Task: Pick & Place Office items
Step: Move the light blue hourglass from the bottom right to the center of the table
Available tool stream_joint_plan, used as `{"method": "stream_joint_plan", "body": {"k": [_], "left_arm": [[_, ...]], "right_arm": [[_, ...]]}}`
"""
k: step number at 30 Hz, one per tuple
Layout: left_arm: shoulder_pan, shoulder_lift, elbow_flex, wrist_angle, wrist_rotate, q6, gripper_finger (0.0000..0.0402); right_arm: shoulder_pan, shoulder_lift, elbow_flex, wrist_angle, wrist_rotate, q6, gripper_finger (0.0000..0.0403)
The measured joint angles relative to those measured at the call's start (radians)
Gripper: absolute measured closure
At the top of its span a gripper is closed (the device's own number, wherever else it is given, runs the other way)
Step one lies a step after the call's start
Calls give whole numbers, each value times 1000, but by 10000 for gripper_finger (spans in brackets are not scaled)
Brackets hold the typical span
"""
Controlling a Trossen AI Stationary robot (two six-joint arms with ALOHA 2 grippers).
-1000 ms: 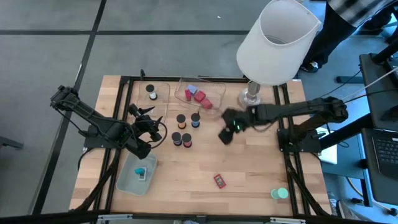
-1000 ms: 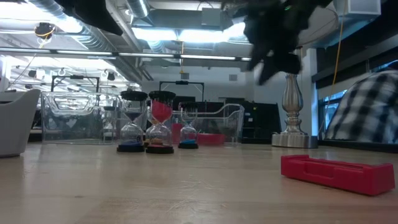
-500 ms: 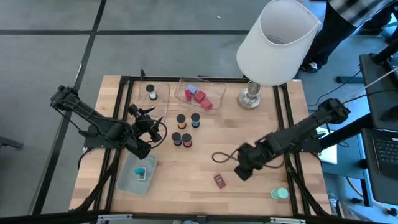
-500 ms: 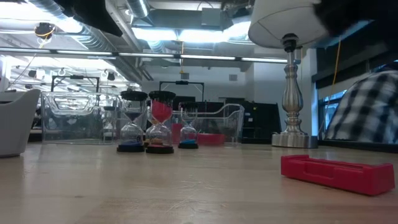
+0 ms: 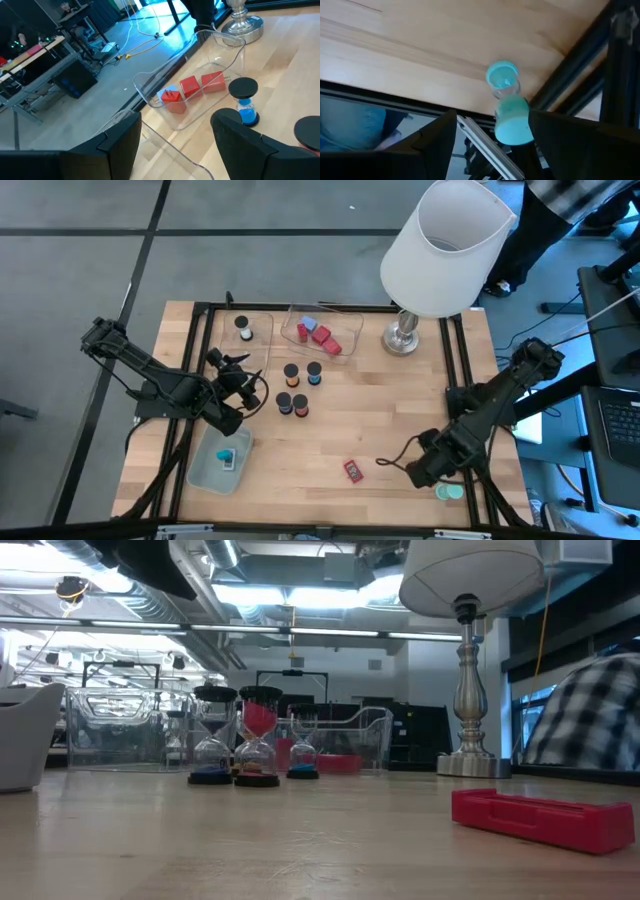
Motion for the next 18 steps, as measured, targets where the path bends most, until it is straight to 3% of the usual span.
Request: {"method": "stream_joint_plan", "body": {"k": [5,18], "left_arm": [[0,0,0,0,28,0,160],[0,0,0,0,31,0,160]], "right_arm": [[57,0,0,0,-1,89,137],[126,12,0,-1,-25,139,53]]}}
